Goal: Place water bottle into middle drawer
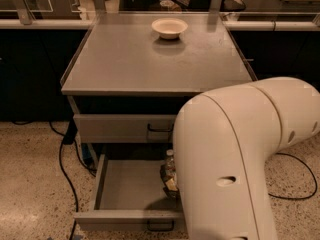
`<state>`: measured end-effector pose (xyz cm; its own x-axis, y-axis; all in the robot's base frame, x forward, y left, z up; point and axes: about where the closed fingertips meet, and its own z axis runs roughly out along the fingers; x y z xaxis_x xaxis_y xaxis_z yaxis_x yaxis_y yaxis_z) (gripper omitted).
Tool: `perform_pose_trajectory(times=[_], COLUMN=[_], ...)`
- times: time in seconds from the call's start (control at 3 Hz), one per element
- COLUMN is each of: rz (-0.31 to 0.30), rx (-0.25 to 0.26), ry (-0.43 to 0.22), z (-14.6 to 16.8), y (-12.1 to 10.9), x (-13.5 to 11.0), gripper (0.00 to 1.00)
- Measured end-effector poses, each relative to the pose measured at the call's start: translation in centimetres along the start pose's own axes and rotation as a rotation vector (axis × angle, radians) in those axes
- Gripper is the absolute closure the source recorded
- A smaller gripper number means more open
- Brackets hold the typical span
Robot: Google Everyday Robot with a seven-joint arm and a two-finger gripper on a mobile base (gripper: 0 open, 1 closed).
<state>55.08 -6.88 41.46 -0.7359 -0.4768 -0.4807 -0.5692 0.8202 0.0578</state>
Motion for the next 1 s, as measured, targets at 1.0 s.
perform_pose_trajectory(times=[1.0], rz=[0.0], rx=[0.0], ry=[0.0], z=[0.01], y=[0.01], x=[0.0], gripper=[0.0])
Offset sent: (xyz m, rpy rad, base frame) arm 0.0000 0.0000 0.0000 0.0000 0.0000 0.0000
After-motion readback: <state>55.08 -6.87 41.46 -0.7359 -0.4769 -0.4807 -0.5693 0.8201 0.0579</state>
